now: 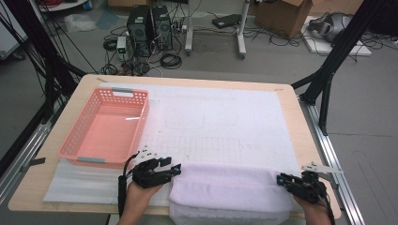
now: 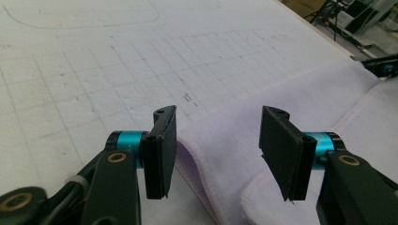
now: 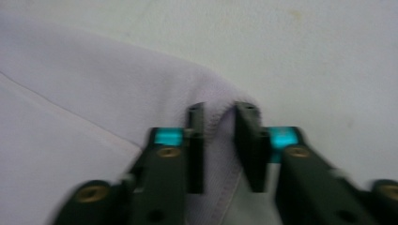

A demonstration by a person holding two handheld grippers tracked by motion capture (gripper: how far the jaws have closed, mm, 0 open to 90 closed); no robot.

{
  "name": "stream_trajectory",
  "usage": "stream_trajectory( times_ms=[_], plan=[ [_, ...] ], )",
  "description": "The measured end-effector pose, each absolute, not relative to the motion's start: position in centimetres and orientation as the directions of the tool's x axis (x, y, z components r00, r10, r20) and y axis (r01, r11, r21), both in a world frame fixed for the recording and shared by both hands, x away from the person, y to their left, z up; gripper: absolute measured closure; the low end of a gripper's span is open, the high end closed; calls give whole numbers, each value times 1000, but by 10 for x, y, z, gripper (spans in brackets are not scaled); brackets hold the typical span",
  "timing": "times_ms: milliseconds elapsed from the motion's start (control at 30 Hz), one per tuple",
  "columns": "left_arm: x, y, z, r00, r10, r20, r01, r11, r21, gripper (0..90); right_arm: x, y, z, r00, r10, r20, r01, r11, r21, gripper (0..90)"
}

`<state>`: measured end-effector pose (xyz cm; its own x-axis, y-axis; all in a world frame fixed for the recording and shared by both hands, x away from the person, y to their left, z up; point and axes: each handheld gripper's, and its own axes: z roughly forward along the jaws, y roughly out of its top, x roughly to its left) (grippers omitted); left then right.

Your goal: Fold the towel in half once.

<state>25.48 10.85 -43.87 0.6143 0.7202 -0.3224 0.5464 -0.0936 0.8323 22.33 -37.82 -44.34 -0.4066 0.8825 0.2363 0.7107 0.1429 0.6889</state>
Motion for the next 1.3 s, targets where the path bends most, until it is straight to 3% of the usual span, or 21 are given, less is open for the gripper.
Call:
stream_trajectory(
  times_ms=[33, 133, 233, 333, 433, 533, 700, 767, 933, 1033, 1200, 1300],
  plan=[
    [256, 108, -439, 615, 723, -314, 545, -101, 832, 469, 225, -377, -444, -418, 887, 196, 688, 169, 706, 895],
    [257, 107, -441, 612, 735, -291, 541, -120, 833, 465, 229, -379, -437, -343, 937, -67, 647, 288, 706, 899],
    [258, 109, -441, 605, 743, -287, 545, -124, 829, 455, 228, -399, -436, -300, 951, 75, 641, 143, 754, 882],
    [261, 112, -443, 599, 745, -292, 555, -124, 822, 450, 220, -400, -430, -372, 913, 166, 623, 113, 774, 738],
    [265, 113, -445, 599, 742, -300, 566, -128, 814, 442, 219, -391, -424, -401, 896, 193, 615, 108, 781, 555],
    [270, 111, -447, 611, 731, -305, 577, -146, 804, 435, 226, -380, -431, -430, 882, 191, 634, 145, 759, 483],
    [276, 102, -454, 628, 709, -319, 606, -189, 773, 429, 236, -368, -443, -453, 887, 95, 645, 253, 721, 513],
    [276, 101, -454, 640, 706, -302, 594, -207, 777, 430, 236, -369, -444, -441, 896, 60, 650, 272, 710, 485],
    [274, 97, -454, 677, 687, -266, 566, -254, 784, 489, 237, -371, -444, -453, 889, 70, 648, 275, 710, 477],
    [274, 98, -454, 682, 672, -288, 572, -246, 782, 466, 236, -371, -445, -471, 880, 66, 637, 287, 716, 459],
    [271, 92, -453, 694, 684, -225, 543, -292, 788, 423, 236, -371, -444, -489, 869, 71, 638, 301, 709, 409],
    [270, 92, -452, 667, 728, -159, 530, -314, 788, 653, 236, -369, -444, -484, 873, 63, 643, 306, 702, 425]
  ],
)
